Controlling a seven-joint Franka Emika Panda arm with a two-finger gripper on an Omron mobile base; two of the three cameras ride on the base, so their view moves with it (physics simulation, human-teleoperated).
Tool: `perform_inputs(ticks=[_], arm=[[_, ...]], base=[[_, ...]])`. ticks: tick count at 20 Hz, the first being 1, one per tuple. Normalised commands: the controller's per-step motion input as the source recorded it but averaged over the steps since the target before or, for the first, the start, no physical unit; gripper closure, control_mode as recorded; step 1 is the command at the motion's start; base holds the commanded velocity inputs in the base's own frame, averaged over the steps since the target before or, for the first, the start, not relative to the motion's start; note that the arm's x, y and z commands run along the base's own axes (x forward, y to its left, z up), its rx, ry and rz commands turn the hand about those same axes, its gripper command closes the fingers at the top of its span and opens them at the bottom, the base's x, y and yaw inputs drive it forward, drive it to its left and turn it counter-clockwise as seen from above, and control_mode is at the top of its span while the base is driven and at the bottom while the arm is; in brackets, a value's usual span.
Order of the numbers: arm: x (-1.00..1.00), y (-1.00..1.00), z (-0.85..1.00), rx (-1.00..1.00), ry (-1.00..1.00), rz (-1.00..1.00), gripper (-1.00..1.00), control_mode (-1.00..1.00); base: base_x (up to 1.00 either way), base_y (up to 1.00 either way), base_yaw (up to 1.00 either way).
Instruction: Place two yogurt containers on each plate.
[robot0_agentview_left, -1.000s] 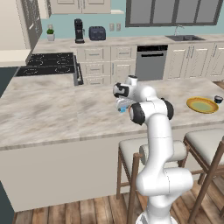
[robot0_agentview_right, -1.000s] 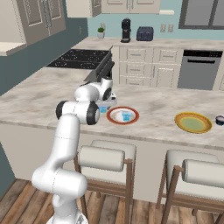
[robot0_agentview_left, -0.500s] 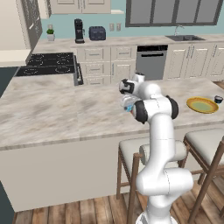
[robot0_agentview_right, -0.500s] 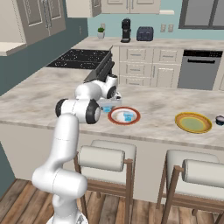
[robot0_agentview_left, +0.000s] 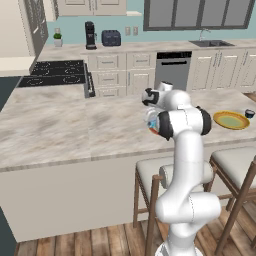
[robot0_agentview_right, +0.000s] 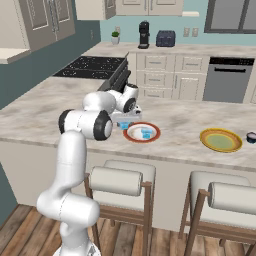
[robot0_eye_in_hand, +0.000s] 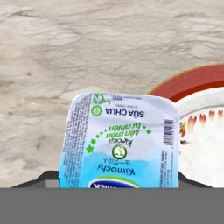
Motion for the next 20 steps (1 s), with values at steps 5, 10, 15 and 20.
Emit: perform_inputs(ticks=[5, 10, 15, 20], arm=[[-0.25, -0.13, 0.00, 0.00, 0.00, -0.03, 1.00, -1.00], [0.00, -0.18, 0.00, 0.00, 0.01, -0.03, 1.00, -1.00], [0.18, -0.09, 0.00, 0.00, 0.00, 0.00, 1.00, -1.00], [0.14, -0.09, -0.07, 0.00, 0.04, 0.00, 1.00, -1.00]], base=[[0.00, 0.00, 0.00], [0.00, 0.00, 0.00], [0.00, 0.00, 0.00], [0.00, 0.00, 0.00]])
